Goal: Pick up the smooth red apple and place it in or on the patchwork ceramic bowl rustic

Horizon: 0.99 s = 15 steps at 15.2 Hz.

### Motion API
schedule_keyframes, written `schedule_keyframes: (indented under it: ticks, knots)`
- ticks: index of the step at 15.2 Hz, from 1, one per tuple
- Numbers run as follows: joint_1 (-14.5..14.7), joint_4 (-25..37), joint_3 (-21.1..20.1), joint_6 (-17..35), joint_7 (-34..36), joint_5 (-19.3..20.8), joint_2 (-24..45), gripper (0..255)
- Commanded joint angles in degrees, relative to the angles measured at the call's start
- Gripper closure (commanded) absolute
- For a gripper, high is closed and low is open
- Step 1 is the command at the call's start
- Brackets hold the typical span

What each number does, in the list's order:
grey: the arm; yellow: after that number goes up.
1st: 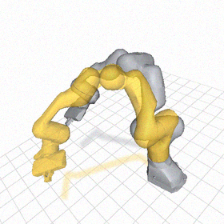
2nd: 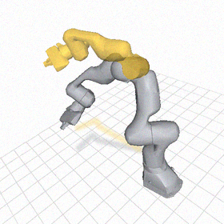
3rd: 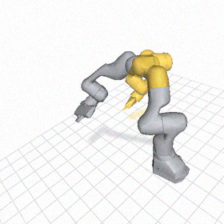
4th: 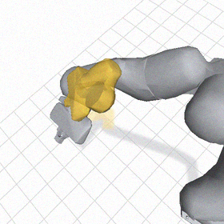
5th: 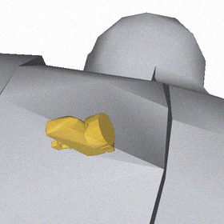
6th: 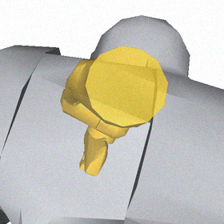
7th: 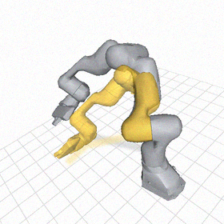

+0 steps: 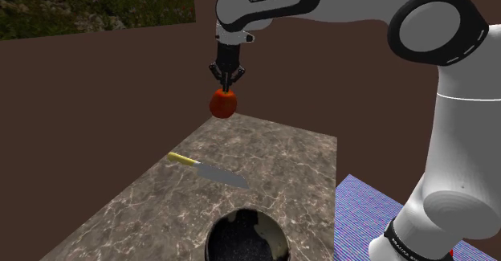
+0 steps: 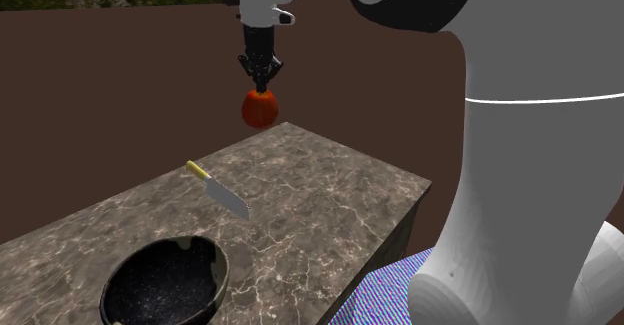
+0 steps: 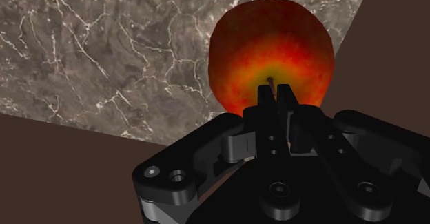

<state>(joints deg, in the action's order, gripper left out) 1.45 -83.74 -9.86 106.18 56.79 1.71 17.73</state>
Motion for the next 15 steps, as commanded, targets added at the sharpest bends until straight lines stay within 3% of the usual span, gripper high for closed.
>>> schedule_keyframes:
  ticks: [1, 9, 15]
  knots:
    - [0.07, 1.84, -0.02, -1.74, 0.03, 0.02, 0.12, 255]
    - [0.35, 8.95, -0.08, -7.97, 0.14, 0.17, 1.01, 255]
    - [2.11, -5.93, -1.89, -4.93, 4.10, -1.30, -11.03, 255]
